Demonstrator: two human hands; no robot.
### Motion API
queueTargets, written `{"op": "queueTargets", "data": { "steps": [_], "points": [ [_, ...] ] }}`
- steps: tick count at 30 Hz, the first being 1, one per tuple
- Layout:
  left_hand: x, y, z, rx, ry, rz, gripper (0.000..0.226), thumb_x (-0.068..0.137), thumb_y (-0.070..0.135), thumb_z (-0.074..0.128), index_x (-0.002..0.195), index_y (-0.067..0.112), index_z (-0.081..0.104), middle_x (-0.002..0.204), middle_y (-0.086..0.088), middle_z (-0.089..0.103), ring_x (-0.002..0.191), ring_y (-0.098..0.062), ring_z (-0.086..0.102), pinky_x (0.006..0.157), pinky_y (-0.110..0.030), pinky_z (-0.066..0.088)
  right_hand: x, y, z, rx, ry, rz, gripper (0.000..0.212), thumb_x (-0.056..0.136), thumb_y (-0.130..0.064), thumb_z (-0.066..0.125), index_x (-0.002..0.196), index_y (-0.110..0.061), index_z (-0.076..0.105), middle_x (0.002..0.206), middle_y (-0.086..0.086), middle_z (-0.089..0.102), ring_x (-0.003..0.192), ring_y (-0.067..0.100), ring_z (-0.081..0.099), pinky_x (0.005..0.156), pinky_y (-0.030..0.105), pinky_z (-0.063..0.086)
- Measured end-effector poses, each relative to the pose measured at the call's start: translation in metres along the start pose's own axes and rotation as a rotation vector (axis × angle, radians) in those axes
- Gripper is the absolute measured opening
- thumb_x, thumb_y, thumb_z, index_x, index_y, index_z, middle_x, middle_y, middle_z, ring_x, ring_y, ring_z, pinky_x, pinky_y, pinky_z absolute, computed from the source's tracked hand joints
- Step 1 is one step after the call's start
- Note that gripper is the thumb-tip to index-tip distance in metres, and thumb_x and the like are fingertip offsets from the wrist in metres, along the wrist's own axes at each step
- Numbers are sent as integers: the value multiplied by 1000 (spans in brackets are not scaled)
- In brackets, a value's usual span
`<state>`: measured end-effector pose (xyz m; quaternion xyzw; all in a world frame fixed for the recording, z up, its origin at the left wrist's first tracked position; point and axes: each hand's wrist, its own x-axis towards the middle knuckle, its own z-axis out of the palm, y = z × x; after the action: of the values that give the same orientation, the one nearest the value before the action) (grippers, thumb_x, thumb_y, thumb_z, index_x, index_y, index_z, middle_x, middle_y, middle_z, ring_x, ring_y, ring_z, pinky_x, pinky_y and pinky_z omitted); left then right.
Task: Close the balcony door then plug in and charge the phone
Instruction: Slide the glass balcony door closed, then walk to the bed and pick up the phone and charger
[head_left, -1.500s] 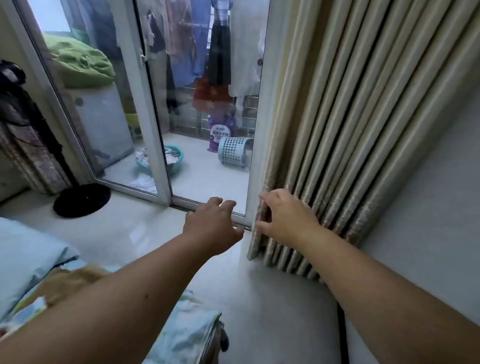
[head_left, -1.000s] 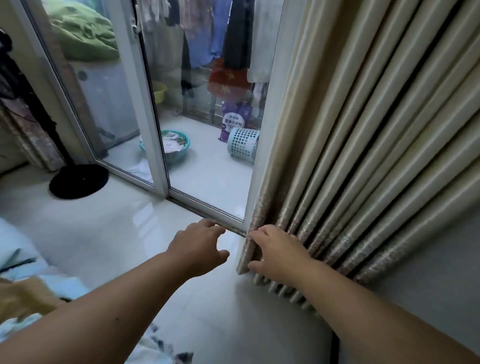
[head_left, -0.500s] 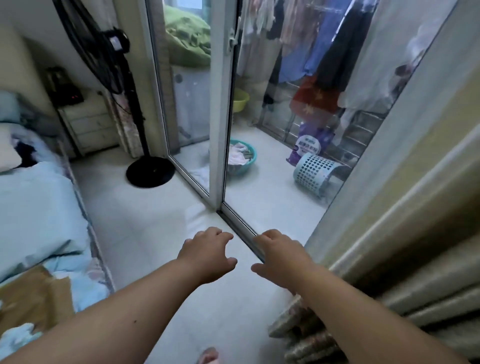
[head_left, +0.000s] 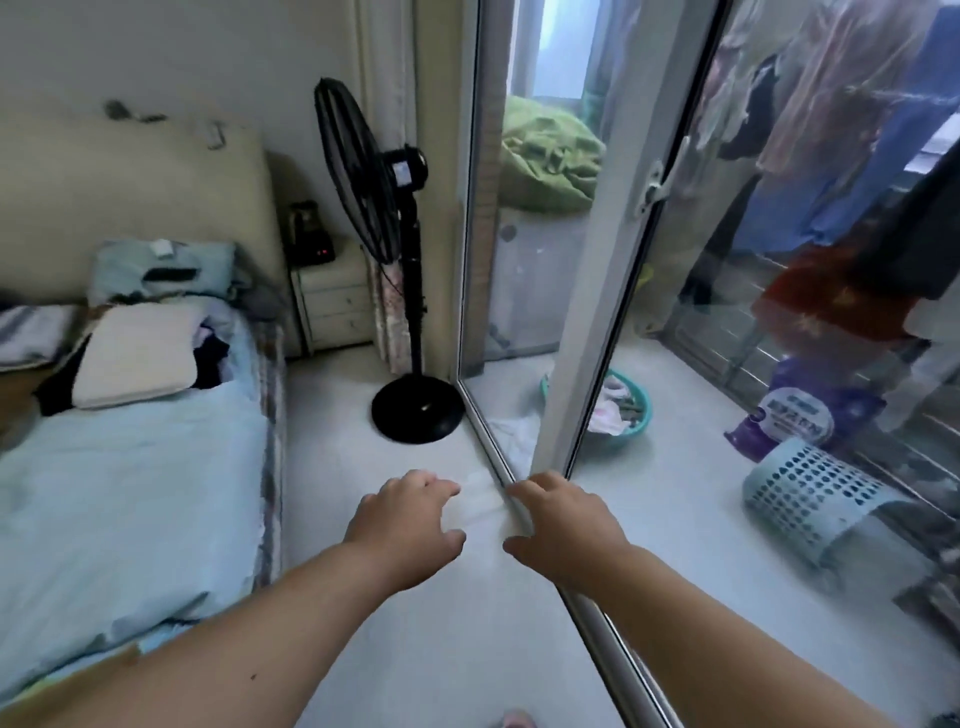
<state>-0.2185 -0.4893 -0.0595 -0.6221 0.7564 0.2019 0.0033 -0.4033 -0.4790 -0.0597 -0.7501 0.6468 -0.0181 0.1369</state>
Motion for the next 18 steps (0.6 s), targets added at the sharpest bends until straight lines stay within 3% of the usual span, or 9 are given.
{"op": "queueTargets", "data": {
  "steps": [10,18],
  "points": [
    [174,-56,-89,-99,126,-251,64,88,42,55,150,31,41,157,2,40,143,-22,40,116,-40,38,256,-19,-56,-78,-69,-300,64,79,-45,60,137,-30,38,140,1,43,124,28,47,99,39,41],
    [259,-123,-118,-178,156,-405,64,90,45,57,150,31,41,160,4,38,143,-21,41,115,-41,40,394,-66,-57,-112,-168,-455,65,80,-46,58,138,-29,36,142,1,41,126,27,45,104,46,38]
  ]
}}
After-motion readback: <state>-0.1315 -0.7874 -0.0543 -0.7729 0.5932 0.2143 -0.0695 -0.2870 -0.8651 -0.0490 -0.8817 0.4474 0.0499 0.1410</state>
